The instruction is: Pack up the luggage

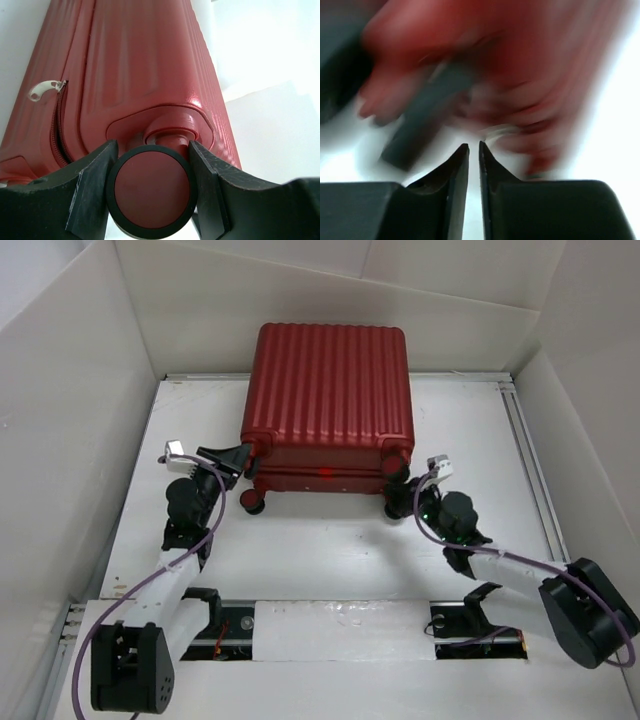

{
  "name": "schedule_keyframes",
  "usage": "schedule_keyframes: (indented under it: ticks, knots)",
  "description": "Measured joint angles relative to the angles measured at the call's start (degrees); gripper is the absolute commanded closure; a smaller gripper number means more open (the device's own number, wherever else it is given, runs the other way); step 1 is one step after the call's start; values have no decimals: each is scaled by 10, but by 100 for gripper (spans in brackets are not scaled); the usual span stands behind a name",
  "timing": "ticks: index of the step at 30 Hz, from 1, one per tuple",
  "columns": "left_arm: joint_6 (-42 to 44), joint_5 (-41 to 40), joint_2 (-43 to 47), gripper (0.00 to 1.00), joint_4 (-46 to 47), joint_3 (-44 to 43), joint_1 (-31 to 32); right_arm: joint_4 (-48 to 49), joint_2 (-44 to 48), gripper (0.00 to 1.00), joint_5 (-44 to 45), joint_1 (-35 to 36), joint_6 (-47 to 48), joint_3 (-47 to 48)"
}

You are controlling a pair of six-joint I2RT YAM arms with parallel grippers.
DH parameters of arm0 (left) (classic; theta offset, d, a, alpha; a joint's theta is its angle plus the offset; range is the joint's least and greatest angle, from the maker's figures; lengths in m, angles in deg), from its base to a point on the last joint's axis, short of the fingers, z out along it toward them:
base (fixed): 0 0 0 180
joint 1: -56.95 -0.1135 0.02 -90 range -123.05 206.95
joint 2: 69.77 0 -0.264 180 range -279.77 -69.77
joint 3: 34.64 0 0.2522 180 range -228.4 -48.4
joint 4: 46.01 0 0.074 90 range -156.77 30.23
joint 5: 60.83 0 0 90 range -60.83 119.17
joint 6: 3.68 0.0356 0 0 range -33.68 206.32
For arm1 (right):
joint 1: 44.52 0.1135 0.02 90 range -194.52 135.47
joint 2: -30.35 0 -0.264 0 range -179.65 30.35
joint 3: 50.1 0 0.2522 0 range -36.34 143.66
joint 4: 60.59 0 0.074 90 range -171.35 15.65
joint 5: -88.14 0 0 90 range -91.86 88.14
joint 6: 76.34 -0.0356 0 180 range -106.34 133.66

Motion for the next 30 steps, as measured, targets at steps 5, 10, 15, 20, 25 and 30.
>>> schedule_keyframes:
  ticks: [5,10,15,20,25,30]
  knots:
    - [5,-54,-14,100,11,0,128,76,-33,100,34,174,-87,5]
    - [2,-45,-69,100,41,-19,263,169,-135,100,123,282,-144,44]
    - [0,-64,-77,100,45,-23,300,219,-245,100,160,316,-164,106]
    - [39,-114,-12,100,-49,-35,306,156,-155,100,223,319,-149,81]
    - [76,-161,59,100,-134,-35,293,-37,93,50,325,302,-104,78]
    - [84,-199,82,100,-163,-35,290,-195,286,43,364,180,-73,69]
